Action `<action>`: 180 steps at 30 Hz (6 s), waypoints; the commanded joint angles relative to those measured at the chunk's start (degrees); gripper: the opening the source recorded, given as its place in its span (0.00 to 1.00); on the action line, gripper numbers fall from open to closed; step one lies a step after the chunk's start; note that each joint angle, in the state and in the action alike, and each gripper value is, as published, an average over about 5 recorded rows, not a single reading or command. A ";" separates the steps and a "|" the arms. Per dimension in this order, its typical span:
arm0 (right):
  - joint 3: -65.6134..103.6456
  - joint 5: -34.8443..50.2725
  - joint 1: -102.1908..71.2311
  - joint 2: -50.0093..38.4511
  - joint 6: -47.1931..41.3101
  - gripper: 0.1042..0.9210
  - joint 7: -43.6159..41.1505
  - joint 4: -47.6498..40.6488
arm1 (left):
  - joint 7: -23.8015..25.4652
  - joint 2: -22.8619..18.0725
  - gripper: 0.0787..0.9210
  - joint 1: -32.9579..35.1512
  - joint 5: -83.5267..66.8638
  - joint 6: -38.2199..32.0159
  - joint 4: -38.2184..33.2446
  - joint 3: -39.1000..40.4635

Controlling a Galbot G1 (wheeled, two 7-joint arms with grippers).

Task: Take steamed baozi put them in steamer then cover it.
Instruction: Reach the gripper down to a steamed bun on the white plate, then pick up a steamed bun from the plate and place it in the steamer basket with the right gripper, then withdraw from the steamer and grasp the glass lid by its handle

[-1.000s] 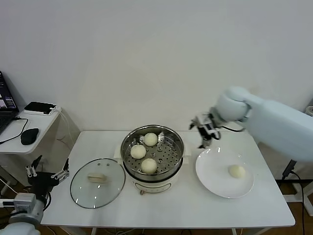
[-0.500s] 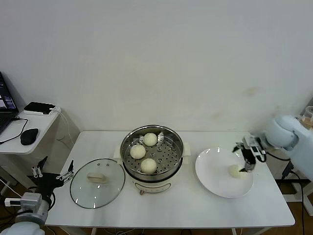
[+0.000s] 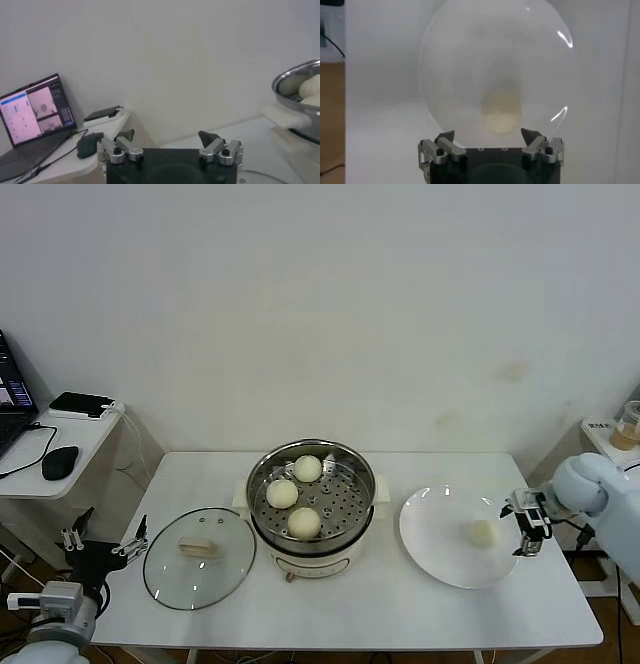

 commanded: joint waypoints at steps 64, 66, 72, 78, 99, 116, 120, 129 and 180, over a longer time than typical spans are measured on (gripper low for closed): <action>-36.47 28.05 48.41 8.64 -15.31 0.54 3.11 8.15 | -0.06 0.19 0.88 -1.03 -0.76 0.01 -0.06 -0.82; -39.08 30.92 51.89 10.81 -17.15 0.54 4.55 9.46 | -0.06 0.09 0.88 -1.10 -0.73 0.02 -0.12 -0.72; -44.38 38.93 55.11 16.30 -22.23 0.54 9.44 12.46 | -0.08 -0.31 0.88 -1.24 -0.66 0.01 -0.23 -0.71; -45.55 44.62 52.22 20.85 -26.00 0.55 13.81 12.12 | -0.13 -0.66 0.88 -1.09 -0.49 0.01 -1.06 -1.03; -46.56 36.20 41.32 28.84 -28.93 0.55 16.47 3.37 | -0.04 -0.76 0.88 -0.83 -0.55 -0.11 -1.58 -2.45; -45.68 32.03 39.70 28.81 -27.97 0.56 16.10 1.14 | 0.04 -0.62 0.88 -1.35 -0.50 -0.15 -0.87 -2.35; -44.98 31.91 39.21 28.62 -27.72 0.56 15.98 1.10 | 0.14 -0.68 0.88 -1.13 -0.49 -0.19 -0.91 -2.36; -42.30 34.96 39.90 25.77 -28.12 0.73 16.70 4.92 | 0.18 -0.49 0.88 -1.06 -0.51 -0.17 -0.87 -2.56; 69.24 30.16 -68.87 44.97 13.31 0.88 60.18 36.78 | -2.94 1.11 0.88 -0.33 57.62 -21.32 13.88 5.94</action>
